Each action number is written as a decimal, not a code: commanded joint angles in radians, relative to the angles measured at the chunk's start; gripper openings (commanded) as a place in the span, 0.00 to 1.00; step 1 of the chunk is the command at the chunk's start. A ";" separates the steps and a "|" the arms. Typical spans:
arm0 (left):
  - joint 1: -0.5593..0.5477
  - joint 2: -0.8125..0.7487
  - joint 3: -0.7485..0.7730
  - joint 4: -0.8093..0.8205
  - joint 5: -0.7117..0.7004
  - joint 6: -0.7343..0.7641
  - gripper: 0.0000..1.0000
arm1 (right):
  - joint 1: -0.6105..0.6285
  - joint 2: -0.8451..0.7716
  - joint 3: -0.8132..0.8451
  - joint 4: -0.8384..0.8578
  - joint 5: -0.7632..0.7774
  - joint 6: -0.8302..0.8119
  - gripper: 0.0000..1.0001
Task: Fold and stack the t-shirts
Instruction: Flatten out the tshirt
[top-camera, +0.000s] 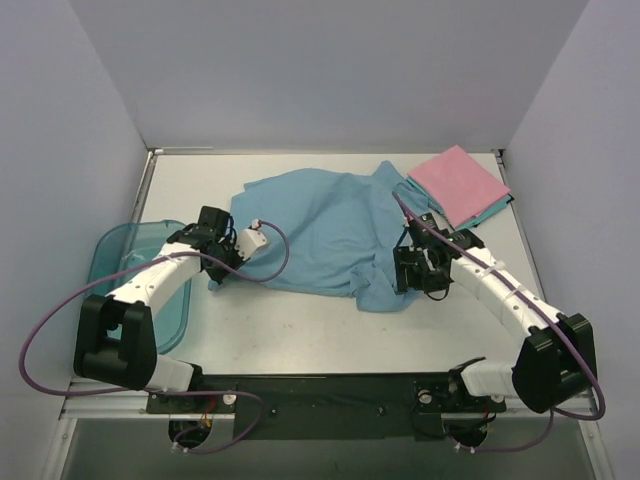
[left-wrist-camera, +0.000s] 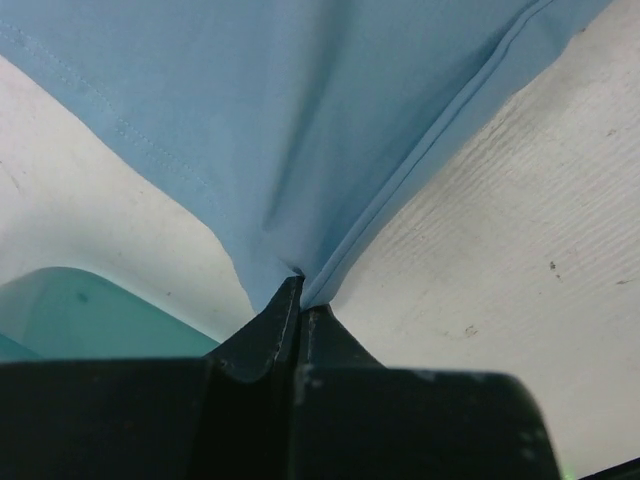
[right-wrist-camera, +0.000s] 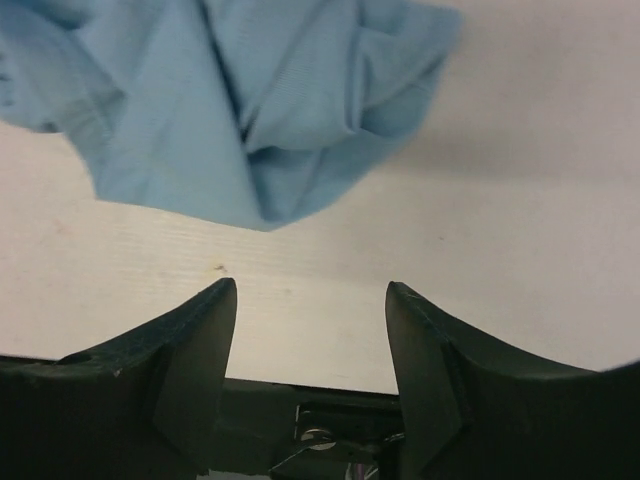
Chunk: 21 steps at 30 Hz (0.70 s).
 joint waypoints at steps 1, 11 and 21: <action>0.008 -0.028 -0.011 0.016 -0.014 -0.009 0.00 | -0.019 -0.125 -0.047 -0.083 0.208 0.259 0.60; 0.000 -0.034 -0.007 0.022 -0.008 -0.026 0.00 | 0.025 -0.017 0.013 0.111 0.046 0.364 0.54; 0.000 -0.045 -0.007 0.026 -0.034 -0.012 0.00 | 0.066 0.374 0.246 0.033 0.022 0.040 0.44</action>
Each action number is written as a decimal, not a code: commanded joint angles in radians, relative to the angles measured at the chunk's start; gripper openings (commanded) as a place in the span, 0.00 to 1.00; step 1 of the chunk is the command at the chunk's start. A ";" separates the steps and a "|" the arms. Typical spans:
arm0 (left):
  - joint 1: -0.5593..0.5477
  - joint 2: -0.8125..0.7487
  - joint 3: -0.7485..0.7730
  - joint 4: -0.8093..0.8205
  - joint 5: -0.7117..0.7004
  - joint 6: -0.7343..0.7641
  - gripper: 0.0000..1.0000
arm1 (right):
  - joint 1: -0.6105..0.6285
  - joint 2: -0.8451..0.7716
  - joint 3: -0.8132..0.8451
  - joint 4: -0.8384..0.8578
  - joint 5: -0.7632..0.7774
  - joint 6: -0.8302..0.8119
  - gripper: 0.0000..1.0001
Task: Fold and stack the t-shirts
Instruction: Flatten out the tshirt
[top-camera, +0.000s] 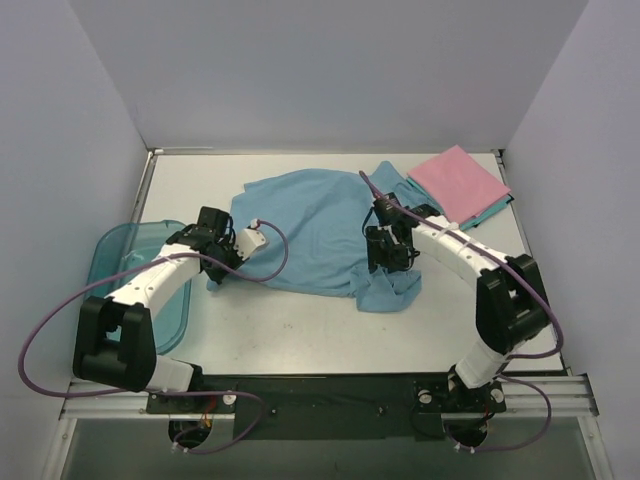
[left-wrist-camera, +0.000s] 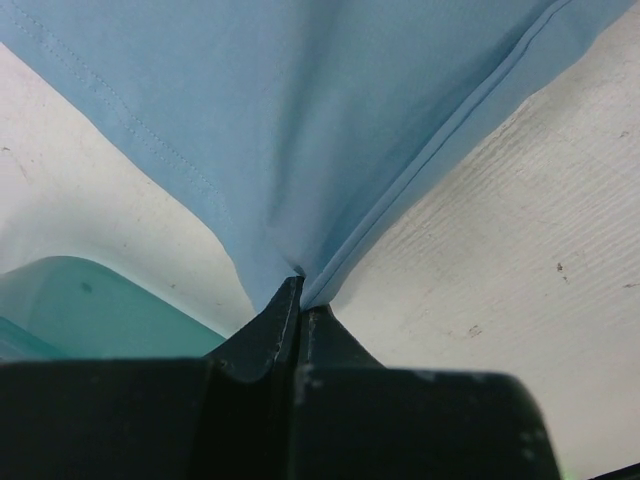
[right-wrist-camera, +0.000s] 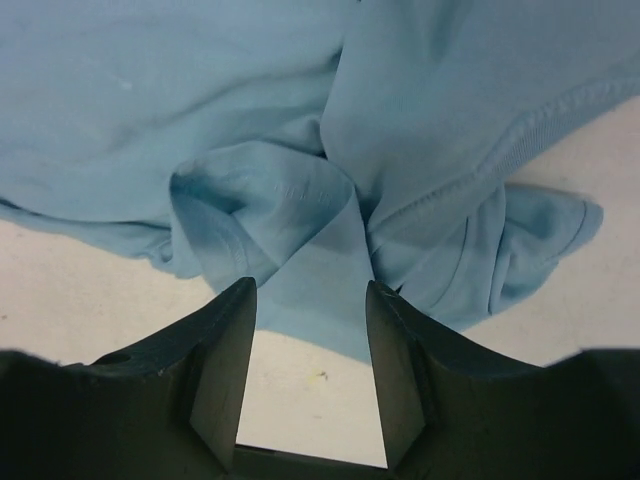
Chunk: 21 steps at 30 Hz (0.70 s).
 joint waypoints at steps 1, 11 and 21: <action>-0.002 -0.038 0.010 0.018 -0.008 0.003 0.00 | -0.006 0.091 0.056 -0.079 -0.010 -0.140 0.45; 0.004 -0.032 0.019 0.022 -0.006 0.000 0.00 | 0.022 0.142 0.055 -0.073 -0.044 -0.122 0.18; 0.027 -0.025 0.064 -0.013 -0.125 0.014 0.00 | -0.028 -0.119 0.013 -0.223 -0.008 -0.099 0.00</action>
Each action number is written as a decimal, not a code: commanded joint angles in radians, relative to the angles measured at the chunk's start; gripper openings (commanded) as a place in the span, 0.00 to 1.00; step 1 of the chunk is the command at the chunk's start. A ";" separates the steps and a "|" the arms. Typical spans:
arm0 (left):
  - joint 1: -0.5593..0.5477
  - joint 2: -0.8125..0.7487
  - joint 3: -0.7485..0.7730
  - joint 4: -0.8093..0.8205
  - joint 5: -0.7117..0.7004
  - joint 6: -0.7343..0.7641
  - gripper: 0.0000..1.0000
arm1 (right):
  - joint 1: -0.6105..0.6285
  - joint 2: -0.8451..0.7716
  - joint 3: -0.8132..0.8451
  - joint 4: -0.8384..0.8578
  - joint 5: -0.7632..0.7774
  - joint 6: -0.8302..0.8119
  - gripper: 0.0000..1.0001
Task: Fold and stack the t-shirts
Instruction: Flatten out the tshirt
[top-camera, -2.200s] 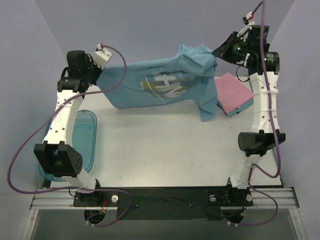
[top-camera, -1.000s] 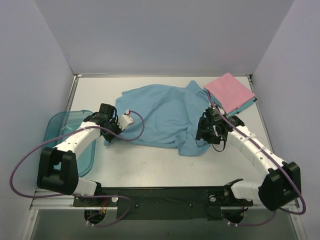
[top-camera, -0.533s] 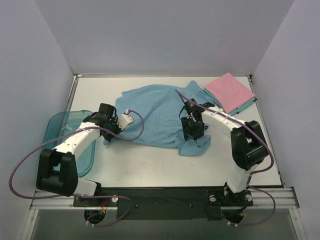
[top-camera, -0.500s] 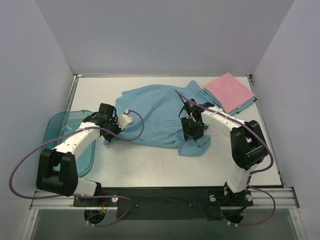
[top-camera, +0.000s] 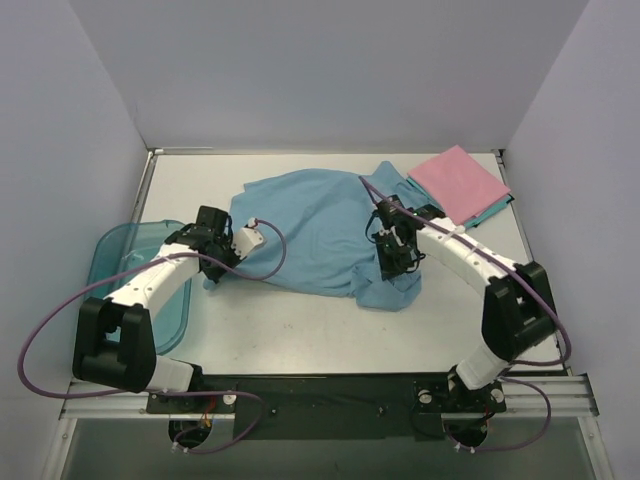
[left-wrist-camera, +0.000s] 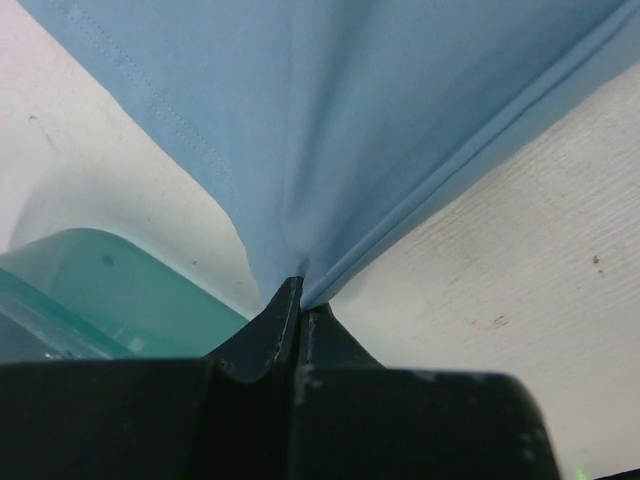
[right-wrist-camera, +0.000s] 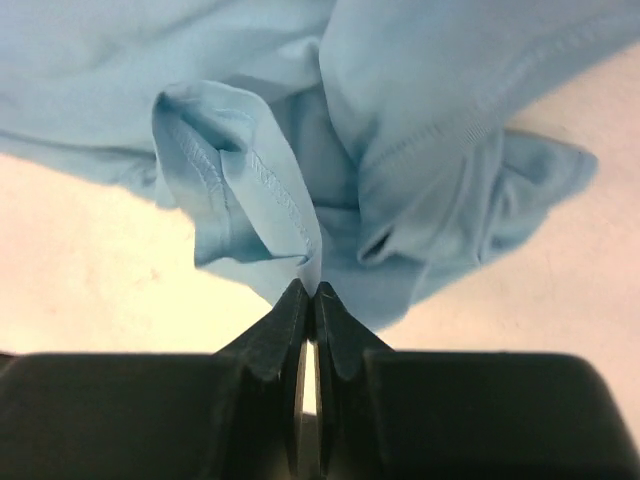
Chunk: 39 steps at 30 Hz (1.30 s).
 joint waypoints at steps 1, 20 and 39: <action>0.028 -0.018 0.085 -0.017 -0.095 0.021 0.00 | -0.050 -0.212 0.005 -0.186 0.015 0.015 0.00; 0.060 -0.079 1.021 -0.611 0.089 -0.064 0.00 | -0.296 -0.690 0.545 -0.174 -0.213 -0.129 0.00; 0.089 0.612 1.824 -0.255 -0.154 -0.128 0.00 | -0.529 0.318 1.399 0.537 -0.466 0.399 0.00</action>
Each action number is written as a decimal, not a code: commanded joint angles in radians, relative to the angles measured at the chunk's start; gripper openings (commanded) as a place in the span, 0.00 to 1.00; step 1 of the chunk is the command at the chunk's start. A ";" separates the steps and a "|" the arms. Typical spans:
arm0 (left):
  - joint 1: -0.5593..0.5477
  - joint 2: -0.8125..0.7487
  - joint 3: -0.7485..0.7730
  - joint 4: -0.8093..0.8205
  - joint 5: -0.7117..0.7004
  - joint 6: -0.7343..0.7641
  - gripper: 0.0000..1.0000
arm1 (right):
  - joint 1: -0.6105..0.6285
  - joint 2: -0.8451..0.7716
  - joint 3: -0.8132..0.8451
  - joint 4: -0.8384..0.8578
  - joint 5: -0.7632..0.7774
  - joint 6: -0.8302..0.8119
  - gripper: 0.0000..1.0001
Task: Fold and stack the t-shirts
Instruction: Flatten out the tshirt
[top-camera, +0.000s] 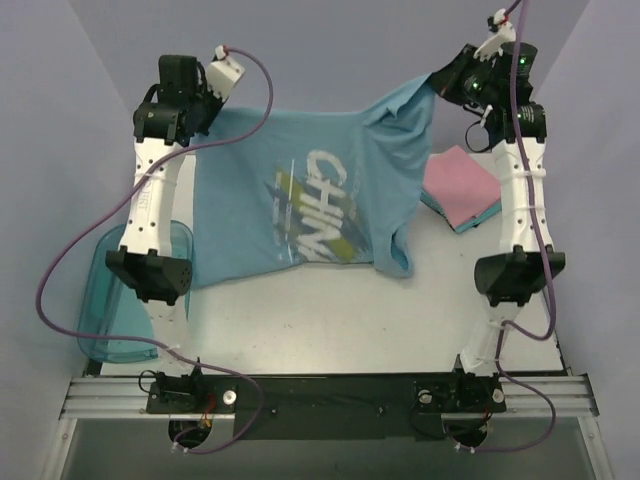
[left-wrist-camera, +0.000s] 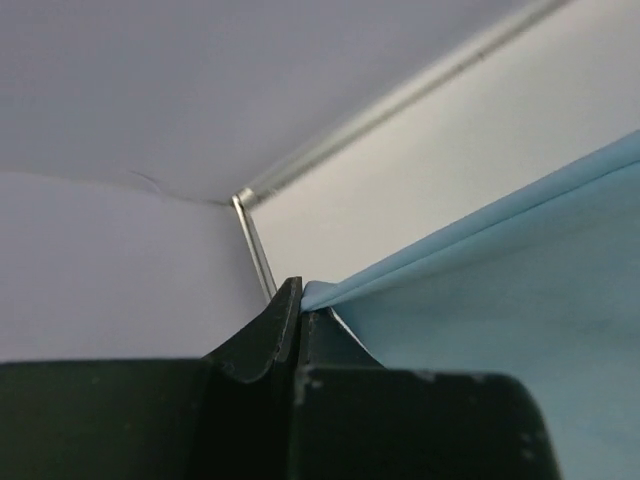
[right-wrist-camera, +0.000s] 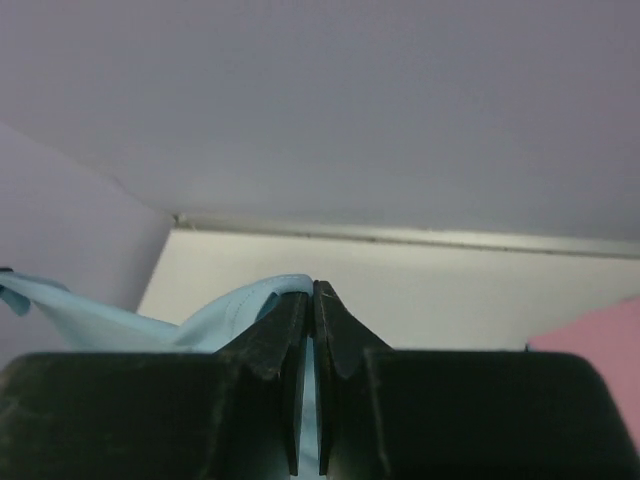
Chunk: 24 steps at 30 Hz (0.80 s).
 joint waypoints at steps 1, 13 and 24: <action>0.007 0.097 0.365 0.121 -0.044 -0.013 0.00 | -0.112 0.143 0.312 0.400 -0.105 0.425 0.00; -0.005 -0.191 0.057 0.129 -0.014 0.160 0.00 | -0.189 -0.197 -0.029 0.451 -0.256 0.326 0.00; -0.025 -0.665 -1.106 0.127 0.162 0.167 0.00 | 0.172 -0.944 -1.222 -0.138 0.053 -0.099 0.00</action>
